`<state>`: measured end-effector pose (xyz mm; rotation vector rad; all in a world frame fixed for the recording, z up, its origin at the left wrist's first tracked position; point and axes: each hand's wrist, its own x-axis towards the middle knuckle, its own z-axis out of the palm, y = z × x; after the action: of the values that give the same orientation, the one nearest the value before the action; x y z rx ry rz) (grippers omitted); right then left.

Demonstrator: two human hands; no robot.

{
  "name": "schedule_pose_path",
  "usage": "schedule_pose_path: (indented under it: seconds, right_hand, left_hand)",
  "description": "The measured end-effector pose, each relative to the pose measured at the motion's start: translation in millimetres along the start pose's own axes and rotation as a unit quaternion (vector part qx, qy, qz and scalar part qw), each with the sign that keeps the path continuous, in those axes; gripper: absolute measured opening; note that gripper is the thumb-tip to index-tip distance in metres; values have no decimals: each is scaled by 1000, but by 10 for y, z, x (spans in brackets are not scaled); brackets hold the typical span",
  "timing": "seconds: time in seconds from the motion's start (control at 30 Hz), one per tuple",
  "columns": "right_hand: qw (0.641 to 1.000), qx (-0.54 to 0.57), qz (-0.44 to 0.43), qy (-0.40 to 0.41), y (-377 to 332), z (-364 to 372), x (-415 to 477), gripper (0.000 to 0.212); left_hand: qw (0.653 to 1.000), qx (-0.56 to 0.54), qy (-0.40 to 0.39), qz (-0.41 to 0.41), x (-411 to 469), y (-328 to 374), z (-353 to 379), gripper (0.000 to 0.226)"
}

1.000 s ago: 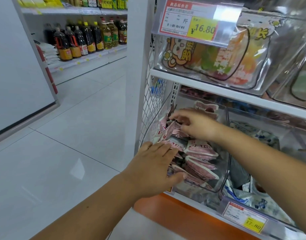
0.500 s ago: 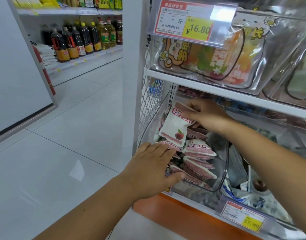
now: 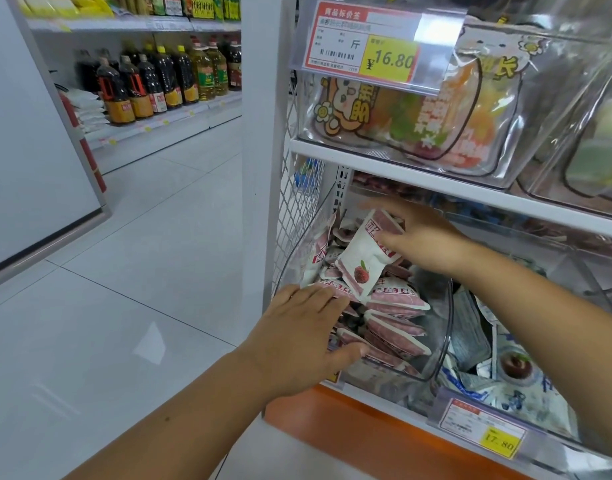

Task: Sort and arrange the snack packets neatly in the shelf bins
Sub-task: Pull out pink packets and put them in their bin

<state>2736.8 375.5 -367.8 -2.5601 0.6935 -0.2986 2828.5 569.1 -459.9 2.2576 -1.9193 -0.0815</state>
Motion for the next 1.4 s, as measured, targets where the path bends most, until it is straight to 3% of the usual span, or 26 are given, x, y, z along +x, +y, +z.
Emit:
schedule_pose_path:
  seconds: [0.07, 0.1, 0.17, 0.23, 0.4, 0.5, 0.53, 0.6, 0.67, 0.83, 0.93, 1.0, 1.1, 1.23, 1.4]
  right_hand:
    - [999, 18, 10, -36, 43, -18, -13, 29]
    - [996, 30, 25, -80, 64, -39, -38, 30]
    - [981, 50, 53, -179, 96, -109, -92, 56]
    - [974, 31, 61, -216, 115, -145, -139, 69]
    - [992, -99, 25, -76, 182, -111, -82, 39]
    - [994, -86, 56, -26, 134, -110, -12, 60]
    - [995, -82, 49, -21, 93, -99, 5, 54]
    - [993, -109, 23, -36, 12, -49, 42, 35]
    - [990, -130, 4, -57, -16, 10, 107, 30]
    - [960, -188, -57, -197, -85, 314, 153, 15]
    - [951, -220, -72, -206, 13, 496, 164, 18]
    - [957, -172, -49, -229, 94, 470, 192, 23]
    - [954, -80, 8, -288, 193, 349, 206, 38]
    - [948, 29, 75, -309, 257, 280, 253, 27]
    - [951, -163, -8, -262, 289, 522, 402, 32]
  left_hand:
    - [1000, 1, 2, 0, -1, 2, -6, 80]
    - [1000, 1, 1, 0, -3, 3, -6, 80]
    - [1000, -1, 0, 0, -6, 4, -3, 78]
    - [1000, 0, 1, 0, -6, 5, 0, 79]
    - [1000, 1, 1, 0, -8, -2, -5, 79]
    - [1000, -2, -4, -3, -8, 0, -8, 80]
    - [1000, -3, -5, -3, -6, 1, -7, 80]
    - [1000, -4, -2, -2, -6, -4, -6, 80]
    - [1000, -6, -2, -3, -9, -6, -10, 79]
    - [1000, -16, -11, -4, -5, 11, -43, 79]
    - [997, -72, 4, -22, -28, 46, -129, 76]
    - [991, -125, 41, -39, 2, 75, -196, 69]
    - [989, -122, 69, -46, 206, 100, -197, 63]
    - [994, -90, -21, -59, 441, 52, -173, 60]
    - [992, -72, -88, -51, 471, 12, -189, 52]
